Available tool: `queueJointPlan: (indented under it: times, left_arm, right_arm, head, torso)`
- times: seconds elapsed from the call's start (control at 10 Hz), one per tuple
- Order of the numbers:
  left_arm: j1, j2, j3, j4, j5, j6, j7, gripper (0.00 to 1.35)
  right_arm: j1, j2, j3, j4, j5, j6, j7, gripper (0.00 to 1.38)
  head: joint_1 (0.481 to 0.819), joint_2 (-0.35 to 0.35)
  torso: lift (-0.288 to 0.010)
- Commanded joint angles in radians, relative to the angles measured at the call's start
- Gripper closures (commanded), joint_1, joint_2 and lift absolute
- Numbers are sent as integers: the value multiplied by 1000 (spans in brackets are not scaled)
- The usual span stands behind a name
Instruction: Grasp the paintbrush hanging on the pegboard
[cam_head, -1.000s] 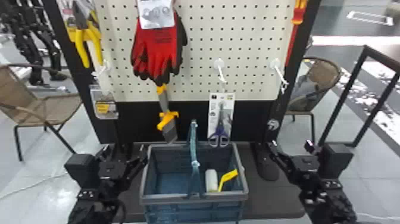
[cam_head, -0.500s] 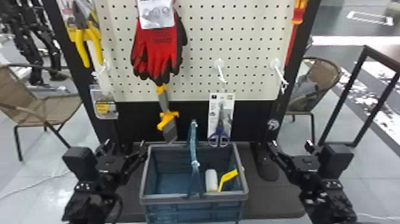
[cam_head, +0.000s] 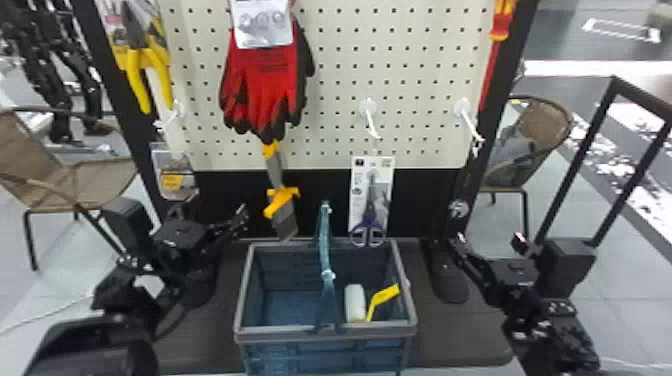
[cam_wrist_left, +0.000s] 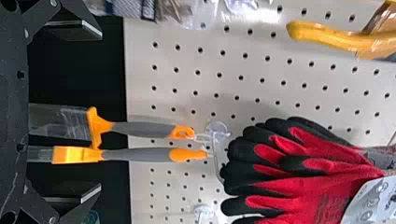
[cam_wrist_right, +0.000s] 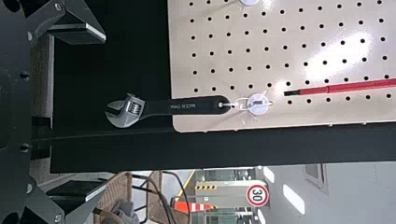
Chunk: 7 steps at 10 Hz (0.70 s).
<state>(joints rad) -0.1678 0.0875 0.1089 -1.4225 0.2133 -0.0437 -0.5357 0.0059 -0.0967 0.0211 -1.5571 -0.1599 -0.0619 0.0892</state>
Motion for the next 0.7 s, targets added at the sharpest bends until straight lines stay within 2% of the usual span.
queueJointPlan:
  times: [0.0,0.1,0.3,0.6]
  left_arm:
    - [-75,21,22,82,12,30,-66,159]
    - [-113,35,25,132,17,39,-96,160]
    - [-191,47,28,232,21,25,-182,159]
    - [-276,52,-24,315,57,27,-233,160]
  right_arm:
    - [-3,0,2,-3,-3,-1,4,182]
    - [-4,0,3,-4,-6,-1,9,182]
    - [-10,0,8,-3,-7,-1,15,182]
    - [-17,0,14,-1,-9,-1,23,182]
  head:
    - [549,0]
    - [549,0]
    - [549,0]
    - [549,0]
  torso:
    - [-100]
    - [-100]
    - [-100]
    - [-100]
